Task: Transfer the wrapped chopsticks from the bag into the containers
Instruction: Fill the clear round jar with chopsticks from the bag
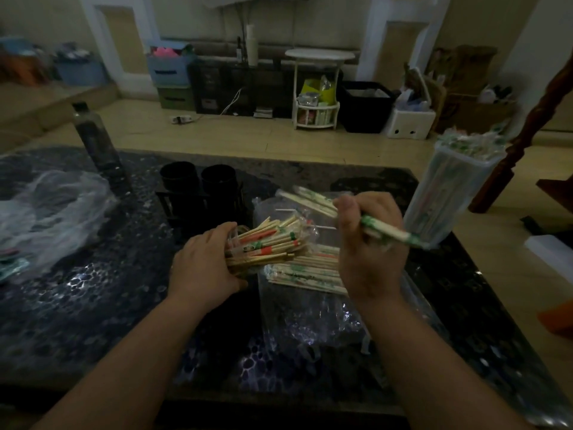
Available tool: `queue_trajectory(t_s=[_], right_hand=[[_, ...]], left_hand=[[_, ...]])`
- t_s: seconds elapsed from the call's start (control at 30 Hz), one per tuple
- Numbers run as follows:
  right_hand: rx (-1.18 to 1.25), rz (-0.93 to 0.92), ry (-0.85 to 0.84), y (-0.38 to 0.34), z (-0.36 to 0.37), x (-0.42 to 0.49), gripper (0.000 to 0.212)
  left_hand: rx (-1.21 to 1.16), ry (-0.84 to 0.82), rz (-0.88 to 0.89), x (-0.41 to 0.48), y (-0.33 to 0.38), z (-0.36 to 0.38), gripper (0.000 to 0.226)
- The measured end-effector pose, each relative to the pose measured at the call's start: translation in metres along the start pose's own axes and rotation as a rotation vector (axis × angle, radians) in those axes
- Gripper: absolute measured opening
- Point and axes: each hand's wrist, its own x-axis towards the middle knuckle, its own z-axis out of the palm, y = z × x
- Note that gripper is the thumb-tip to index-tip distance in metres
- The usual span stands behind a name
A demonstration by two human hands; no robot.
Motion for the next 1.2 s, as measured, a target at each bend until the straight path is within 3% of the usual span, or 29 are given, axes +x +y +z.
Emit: queue_trajectory(t_s=[0.33,0.5,0.63,0.73,0.8,0.9,0.97,1.0,1.1,1.2], right_hand=[[0.258,0.469,-0.05,-0.008,0.007,-0.001,0.035],[0.342,0.647,-0.188,-0.002,0.01,-0.008,0.002],[0.337,0.707,-0.25,0.001,0.011,-0.011,0.02],[0.594,0.844,-0.076,0.001,0.01,-0.006,0.002],[0.498,0.871,-0.007,0.007,0.012,-0.007,0.013],[0.165,0.796,-0.24,0.012,0.014,-0.014,0.01],[0.117,0.801,-0.224,0.014,0.013,-0.016,0.044],[0.089,0.784,-0.162,0.015,0.012,-0.016,0.051],[-0.02,0.677,-0.101,0.011,0.011,-0.016,0.041],[-0.094,0.611,-0.301,0.008,0.018,-0.024,0.047]], left_hand=[[-0.046,0.038,0.057,0.003,0.01,0.004,0.102],[-0.063,0.038,0.083,0.001,0.014,0.005,0.101],[-0.06,0.049,0.119,0.0,0.016,0.006,0.099],[-0.073,0.059,0.12,0.0,0.016,0.007,0.099],[-0.066,0.053,0.112,0.0,0.017,0.006,0.1],[-0.04,0.068,0.132,0.0,0.018,0.008,0.1],[-0.022,0.078,0.142,0.0,0.017,0.009,0.1],[-0.02,0.079,0.136,0.0,0.017,0.01,0.1],[-0.027,0.095,0.102,0.0,0.018,0.01,0.098],[-0.044,0.117,0.093,0.001,0.02,0.01,0.096]])
